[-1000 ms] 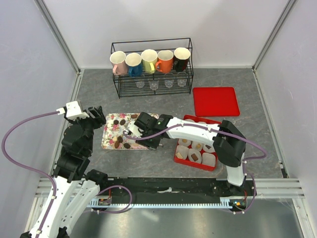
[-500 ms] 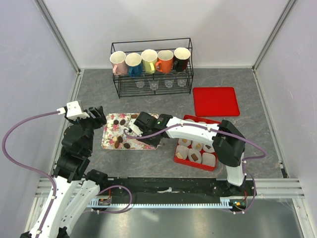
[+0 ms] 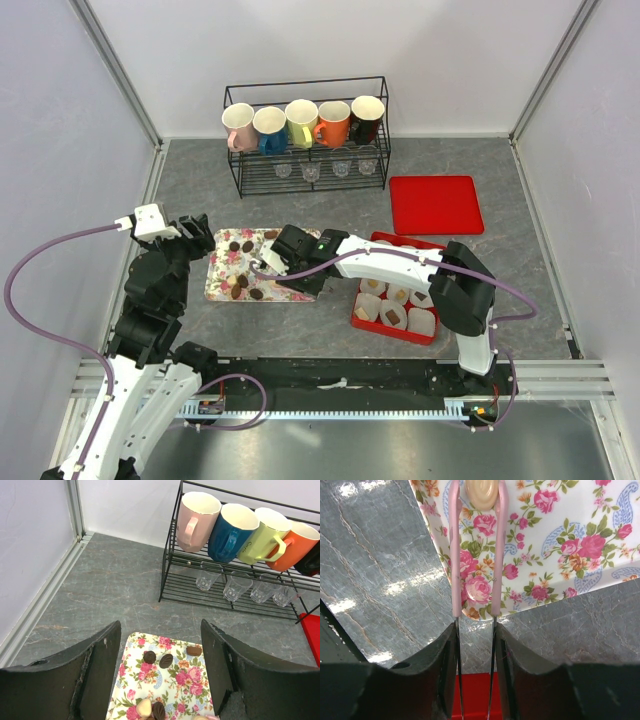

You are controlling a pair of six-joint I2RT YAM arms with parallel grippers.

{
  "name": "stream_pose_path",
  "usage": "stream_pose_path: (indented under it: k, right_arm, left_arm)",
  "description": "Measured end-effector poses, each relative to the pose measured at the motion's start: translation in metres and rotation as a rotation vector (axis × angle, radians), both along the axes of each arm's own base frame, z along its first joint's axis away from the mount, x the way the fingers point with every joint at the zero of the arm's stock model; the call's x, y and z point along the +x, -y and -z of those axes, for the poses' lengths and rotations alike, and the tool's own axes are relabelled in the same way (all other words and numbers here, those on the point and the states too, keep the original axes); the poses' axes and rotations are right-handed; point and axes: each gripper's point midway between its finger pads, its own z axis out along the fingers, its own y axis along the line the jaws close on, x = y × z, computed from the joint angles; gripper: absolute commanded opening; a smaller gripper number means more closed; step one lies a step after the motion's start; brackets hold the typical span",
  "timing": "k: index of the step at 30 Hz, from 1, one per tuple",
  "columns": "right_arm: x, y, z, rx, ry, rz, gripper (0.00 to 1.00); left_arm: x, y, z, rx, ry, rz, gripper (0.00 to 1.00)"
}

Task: Pack the chocolate
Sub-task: Pick up the fake chocolate from the plate.

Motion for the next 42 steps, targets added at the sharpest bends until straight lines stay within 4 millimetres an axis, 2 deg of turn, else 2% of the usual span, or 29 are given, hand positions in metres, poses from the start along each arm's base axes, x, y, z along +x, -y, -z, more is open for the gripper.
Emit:
stream_pose_path:
  k: [20, 23, 27, 35, 38, 42]
  right_arm:
    - [0.006, -0.004, 0.007, -0.020, 0.014, -0.014, 0.38]
    - [0.007, -0.003, 0.007, -0.023, 0.020, -0.013, 0.35]
    - [0.007, -0.002, 0.007, -0.029, 0.022, -0.014, 0.23]
    - [0.009, 0.002, 0.006, -0.042, 0.037, 0.006, 0.08]
    - [0.008, 0.007, 0.001, -0.038, 0.045, 0.021, 0.03]
    - [0.007, 0.009, -0.016, 0.005, 0.062, 0.046, 0.00]
  left_arm:
    - [0.000, 0.000, 0.000, 0.000, 0.000, -0.002, 0.72]
    - [0.000, 0.000, 0.000, 0.000, 0.000, -0.002, 0.72]
    - [0.000, 0.000, 0.000, 0.000, 0.000, -0.002, 0.72]
    - [0.000, -0.001, 0.000, -0.001, 0.002, -0.002, 0.72]
    - [-0.001, -0.001, -0.001, -0.001, 0.004, -0.002, 0.72]
    - [-0.001, -0.001, -0.001, -0.002, 0.004, -0.001, 0.72]
